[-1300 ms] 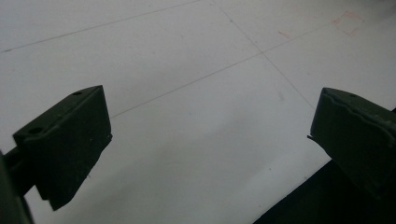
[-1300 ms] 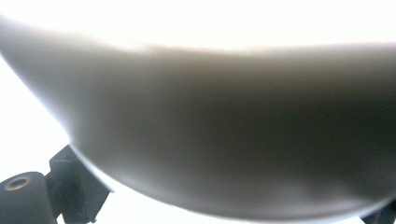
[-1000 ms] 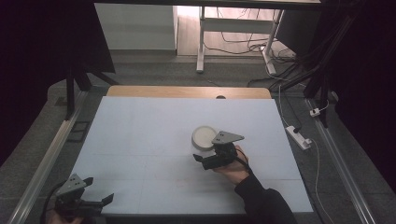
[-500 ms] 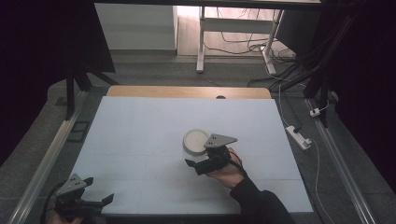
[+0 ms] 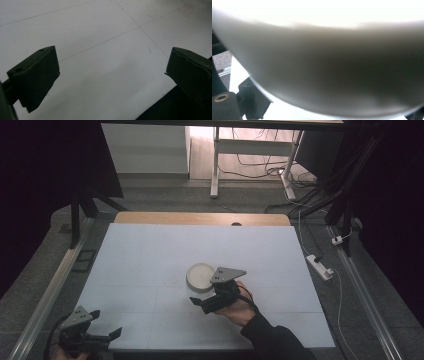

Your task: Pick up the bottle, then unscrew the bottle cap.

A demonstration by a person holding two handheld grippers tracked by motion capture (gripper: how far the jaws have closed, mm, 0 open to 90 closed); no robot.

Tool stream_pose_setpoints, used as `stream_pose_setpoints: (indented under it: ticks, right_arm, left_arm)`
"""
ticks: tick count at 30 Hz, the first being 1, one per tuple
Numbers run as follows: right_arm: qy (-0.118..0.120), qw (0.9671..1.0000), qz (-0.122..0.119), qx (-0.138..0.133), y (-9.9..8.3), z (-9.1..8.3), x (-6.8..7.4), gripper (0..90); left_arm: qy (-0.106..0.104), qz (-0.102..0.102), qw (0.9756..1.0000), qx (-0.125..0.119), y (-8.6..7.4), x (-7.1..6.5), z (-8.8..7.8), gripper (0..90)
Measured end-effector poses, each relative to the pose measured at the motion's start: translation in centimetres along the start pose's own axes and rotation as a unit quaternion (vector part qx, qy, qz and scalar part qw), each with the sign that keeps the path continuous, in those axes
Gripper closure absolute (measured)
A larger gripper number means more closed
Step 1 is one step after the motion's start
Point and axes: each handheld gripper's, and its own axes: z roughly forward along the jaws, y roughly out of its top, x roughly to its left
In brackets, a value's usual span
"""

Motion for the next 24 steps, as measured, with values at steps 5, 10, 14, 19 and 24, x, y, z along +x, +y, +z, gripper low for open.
stream_pose_setpoints:
  ticks: [5, 10, 14, 19, 24]
  right_arm:
    - [0.004, 1.0000, -0.006, 0.003, 0.0, 0.1, 0.2, 7.1]
    - [0.011, 0.9999, -0.006, -0.001, 0.0, 0.1, 0.2, 7.1]
    - [0.015, 0.9999, -0.005, -0.003, 0.0, 0.0, 0.2, 7.1]
    - [0.021, 0.9997, -0.009, -0.004, 0.0, 0.0, 0.3, 7.1]
    - [0.028, 0.9995, -0.016, -0.006, 0.1, -0.2, 0.5, 7.1]
  left_arm:
    - [0.000, 0.002, 1.0000, 0.000, 0.0, 0.0, 0.0, 0.0]
    - [0.000, 0.003, 1.0000, 0.000, 0.0, -0.1, 0.0, 0.0]
    - [-0.017, 0.012, 0.9997, -0.010, 0.5, -0.3, 0.1, 0.0]
    - [-0.068, 0.029, 0.9964, -0.040, 2.1, -0.5, 0.1, 0.0]
    - [-0.116, 0.058, 0.9886, -0.077, 4.5, -1.5, 0.6, 0.0]
